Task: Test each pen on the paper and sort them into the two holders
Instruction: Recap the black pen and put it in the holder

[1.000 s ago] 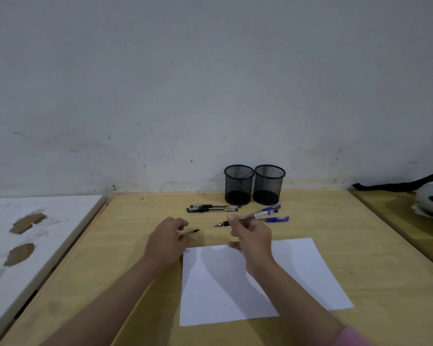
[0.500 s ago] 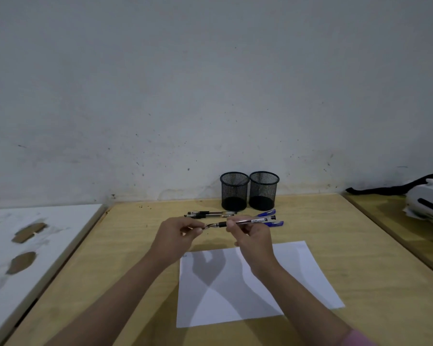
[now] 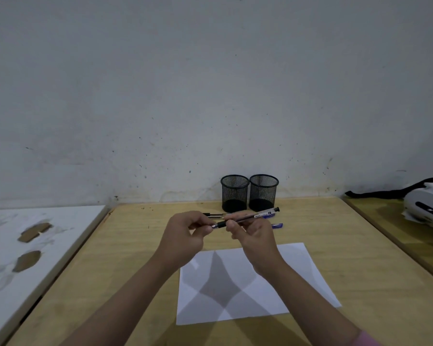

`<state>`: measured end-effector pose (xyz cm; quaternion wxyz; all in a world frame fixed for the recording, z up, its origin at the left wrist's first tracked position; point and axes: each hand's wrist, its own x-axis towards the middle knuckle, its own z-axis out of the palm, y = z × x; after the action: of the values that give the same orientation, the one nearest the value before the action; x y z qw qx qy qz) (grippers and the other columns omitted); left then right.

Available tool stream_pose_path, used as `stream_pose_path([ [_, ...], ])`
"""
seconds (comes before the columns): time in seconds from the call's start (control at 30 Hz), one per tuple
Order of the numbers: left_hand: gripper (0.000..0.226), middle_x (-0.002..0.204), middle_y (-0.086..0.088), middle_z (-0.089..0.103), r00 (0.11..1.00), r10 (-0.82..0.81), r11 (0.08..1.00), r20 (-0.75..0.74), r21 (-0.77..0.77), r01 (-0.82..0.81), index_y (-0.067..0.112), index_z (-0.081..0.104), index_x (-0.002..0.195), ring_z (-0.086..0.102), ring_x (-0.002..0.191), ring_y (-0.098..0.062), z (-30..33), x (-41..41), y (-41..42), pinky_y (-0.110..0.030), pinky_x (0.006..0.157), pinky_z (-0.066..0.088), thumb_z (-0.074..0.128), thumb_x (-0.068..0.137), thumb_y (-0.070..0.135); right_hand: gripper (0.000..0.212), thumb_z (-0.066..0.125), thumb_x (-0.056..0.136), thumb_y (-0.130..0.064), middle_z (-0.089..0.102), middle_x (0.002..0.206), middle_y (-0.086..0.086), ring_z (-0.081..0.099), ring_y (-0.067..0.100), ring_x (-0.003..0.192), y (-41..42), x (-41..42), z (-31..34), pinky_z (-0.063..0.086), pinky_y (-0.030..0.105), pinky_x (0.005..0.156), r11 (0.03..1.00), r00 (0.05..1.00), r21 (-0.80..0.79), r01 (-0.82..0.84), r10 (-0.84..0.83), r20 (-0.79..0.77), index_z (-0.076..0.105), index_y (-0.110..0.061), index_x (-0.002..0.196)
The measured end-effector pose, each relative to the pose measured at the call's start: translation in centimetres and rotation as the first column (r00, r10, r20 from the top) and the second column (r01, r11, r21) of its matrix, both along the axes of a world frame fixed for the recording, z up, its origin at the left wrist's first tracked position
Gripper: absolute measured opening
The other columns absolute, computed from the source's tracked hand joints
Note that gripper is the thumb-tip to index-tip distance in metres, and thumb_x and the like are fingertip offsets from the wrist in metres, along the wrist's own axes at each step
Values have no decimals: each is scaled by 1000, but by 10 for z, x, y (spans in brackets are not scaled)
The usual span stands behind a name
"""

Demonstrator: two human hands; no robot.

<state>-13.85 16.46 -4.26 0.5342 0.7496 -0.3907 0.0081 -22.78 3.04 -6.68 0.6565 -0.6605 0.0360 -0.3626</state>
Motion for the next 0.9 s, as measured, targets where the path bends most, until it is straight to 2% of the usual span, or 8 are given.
stream_pose_path([
  [0.2, 32, 70, 3, 70, 999, 9, 998, -40, -62, -11, 27, 68, 66, 59, 62, -5, 3, -3, -4, -13, 59, 44, 67, 77, -3, 15, 66, 83, -6, 70, 65, -8, 60, 5, 66, -1, 2, 8, 48, 20, 60, 999, 999, 37, 19, -18, -38, 71, -18, 77],
  [0.33, 20, 69, 5, 69, 996, 91, 994, -24, -58, -93, 23, 70, 72, 59, 59, -3, 11, 1, -16, -8, 54, 41, 68, 78, 5, 25, 69, 83, -26, 63, 55, -2, 51, 9, 52, -2, 11, 11, 43, 26, 53, 972, 958, -95, 216, -230, -170, 67, -10, 64],
  [0.4, 11, 72, 2, 71, 990, 132, 991, 40, -38, -130, 18, 72, 76, 63, 63, -7, 16, 6, -19, -11, 56, 46, 69, 77, 8, 23, 74, 79, -23, 59, 56, -2, 49, 5, 52, -2, 11, 12, 41, 17, 54, 896, 933, -302, 327, -356, -45, 64, -8, 65],
  [0.5, 5, 77, -2, 71, 979, 133, 990, 151, 36, -140, 14, 72, 78, 66, 70, -13, 22, 15, -21, -24, 67, 52, 70, 76, 10, 18, 75, 72, -22, 61, 80, -4, 50, 11, 78, -17, 13, 15, 38, 11, 73, 630, 878, -639, 440, -451, 161, 68, -15, 86],
  [0.57, 6, 79, -3, 71, 977, 91, 992, 194, 74, -107, 12, 72, 81, 66, 72, -15, 26, 19, -26, -26, 70, 54, 70, 76, 10, 28, 73, 70, -25, 66, 90, -5, 51, 18, 84, -33, 22, 16, 44, 26, 79, 534, 887, -754, 383, -441, 139, 69, -18, 97],
  [0.67, 15, 78, 0, 70, 976, 44, 996, 213, 66, -60, 13, 71, 91, 66, 73, -12, 31, 25, -35, -28, 74, 55, 71, 76, 12, 20, 70, 73, -23, 71, 82, -5, 58, 21, 74, -49, 34, 21, 50, 43, 66, 468, 919, -829, 306, -371, 130, 72, -20, 93],
  [0.77, 36, 84, 3, 68, 974, 80, 996, 210, -56, -70, 21, 60, 112, 65, 75, -7, 31, 38, -47, -22, 71, 54, 71, 77, 24, 15, 68, 76, -18, 72, 79, 1, 63, 21, 70, -67, 44, 35, 53, 41, 65, 478, 925, -825, 302, -355, 133, 72, -13, 89],
  [0.9, 44, 102, -3, 63, 956, 165, 986, 243, -28, -163, 15, 55, 119, 60, 90, -13, 20, 68, -75, -27, 80, 50, 68, 80, 30, 23, 70, 80, -11, 66, 79, -3, 64, 11, 68, -97, 64, 66, 53, 23, 62, 676, 901, -624, 392, -418, 114, 62, -12, 102],
])
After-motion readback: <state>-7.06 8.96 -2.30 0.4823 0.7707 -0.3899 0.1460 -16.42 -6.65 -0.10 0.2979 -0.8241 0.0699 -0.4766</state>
